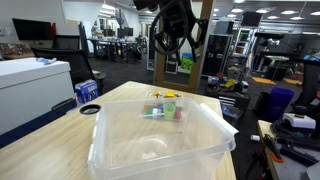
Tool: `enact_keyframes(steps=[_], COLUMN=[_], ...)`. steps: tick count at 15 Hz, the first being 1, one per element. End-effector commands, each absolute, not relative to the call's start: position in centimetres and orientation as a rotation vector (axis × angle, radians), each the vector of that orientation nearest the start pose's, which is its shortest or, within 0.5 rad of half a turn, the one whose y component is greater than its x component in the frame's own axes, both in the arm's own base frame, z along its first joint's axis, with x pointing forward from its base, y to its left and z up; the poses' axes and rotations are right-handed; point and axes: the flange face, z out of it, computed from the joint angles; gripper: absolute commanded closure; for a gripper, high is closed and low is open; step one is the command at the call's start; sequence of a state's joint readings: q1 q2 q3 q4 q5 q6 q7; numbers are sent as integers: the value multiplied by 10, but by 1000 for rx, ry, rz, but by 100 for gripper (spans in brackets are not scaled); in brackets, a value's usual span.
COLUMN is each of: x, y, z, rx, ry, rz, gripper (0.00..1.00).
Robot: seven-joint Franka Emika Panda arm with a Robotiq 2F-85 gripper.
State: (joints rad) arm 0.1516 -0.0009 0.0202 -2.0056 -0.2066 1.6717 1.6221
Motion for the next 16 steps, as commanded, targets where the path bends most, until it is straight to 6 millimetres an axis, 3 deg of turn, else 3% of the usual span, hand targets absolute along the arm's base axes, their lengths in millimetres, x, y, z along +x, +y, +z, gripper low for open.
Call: enact_keyframes(steps=[1, 5, 8, 11, 16], x=[512, 530, 549, 569, 599], y=[21, -50, -93, -118, -134], z=[451, 442, 434, 426, 400], rx=[-2645, -2560, -2598, -2655, -2781], ry=[2324, 2362, 2278, 2152, 1893], rz=[-21, 28, -43, -114, -206], gripper=[83, 83, 83, 83, 83])
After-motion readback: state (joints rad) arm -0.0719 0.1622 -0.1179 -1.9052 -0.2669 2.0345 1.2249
